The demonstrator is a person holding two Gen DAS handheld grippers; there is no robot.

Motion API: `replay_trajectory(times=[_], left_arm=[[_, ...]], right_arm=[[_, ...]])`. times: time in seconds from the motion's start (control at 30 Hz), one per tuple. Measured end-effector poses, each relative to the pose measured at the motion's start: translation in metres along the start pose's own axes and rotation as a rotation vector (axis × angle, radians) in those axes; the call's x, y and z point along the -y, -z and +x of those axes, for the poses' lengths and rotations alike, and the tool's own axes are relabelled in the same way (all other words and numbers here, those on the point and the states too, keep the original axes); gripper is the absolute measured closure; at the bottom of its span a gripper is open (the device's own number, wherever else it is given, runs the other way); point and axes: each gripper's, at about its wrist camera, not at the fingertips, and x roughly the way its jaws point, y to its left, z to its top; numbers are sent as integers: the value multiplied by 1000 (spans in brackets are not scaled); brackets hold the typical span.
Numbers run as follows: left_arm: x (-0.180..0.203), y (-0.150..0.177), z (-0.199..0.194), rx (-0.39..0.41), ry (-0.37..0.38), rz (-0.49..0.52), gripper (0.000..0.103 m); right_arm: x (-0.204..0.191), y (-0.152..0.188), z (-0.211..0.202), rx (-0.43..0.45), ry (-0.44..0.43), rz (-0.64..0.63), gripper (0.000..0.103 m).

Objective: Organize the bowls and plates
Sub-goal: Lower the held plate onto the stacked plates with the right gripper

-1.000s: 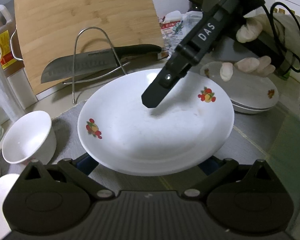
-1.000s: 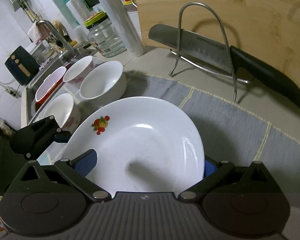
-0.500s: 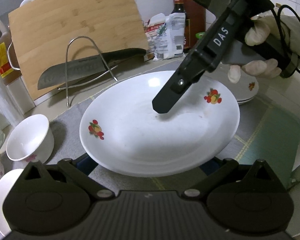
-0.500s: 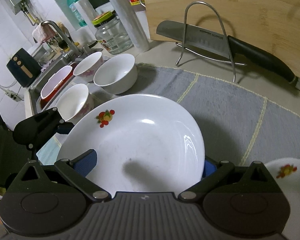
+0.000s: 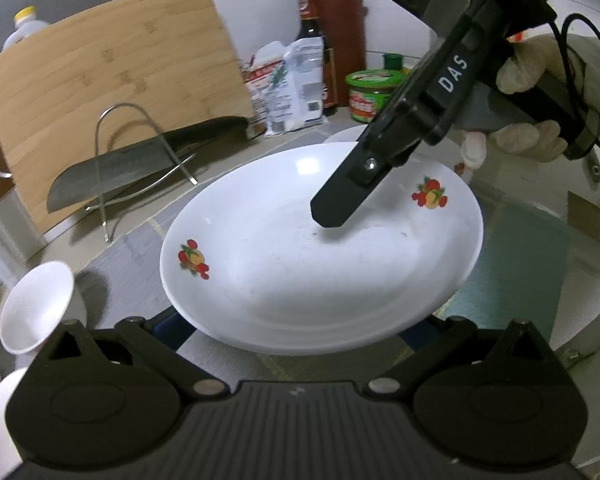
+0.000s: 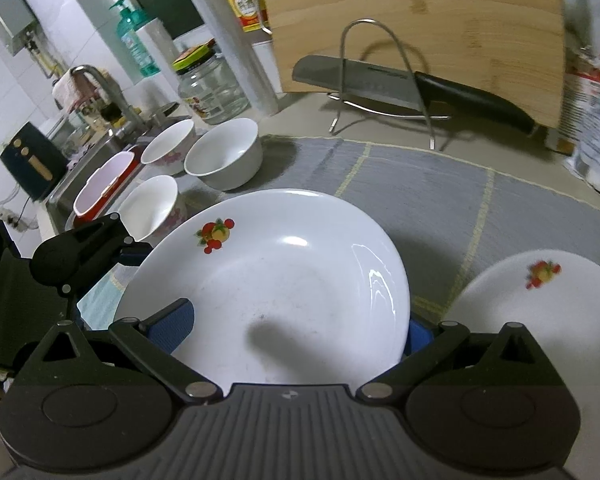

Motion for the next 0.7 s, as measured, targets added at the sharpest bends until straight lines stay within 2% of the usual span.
replay_trajectory(times=[0.3, 0.7], left_arm=[[13, -17, 12, 33, 81, 77, 1], [40, -45, 41, 54, 166, 152, 1]], right_arm=[[9, 20, -30, 46, 81, 60, 0], [43, 46, -66, 90, 157, 141, 0]])
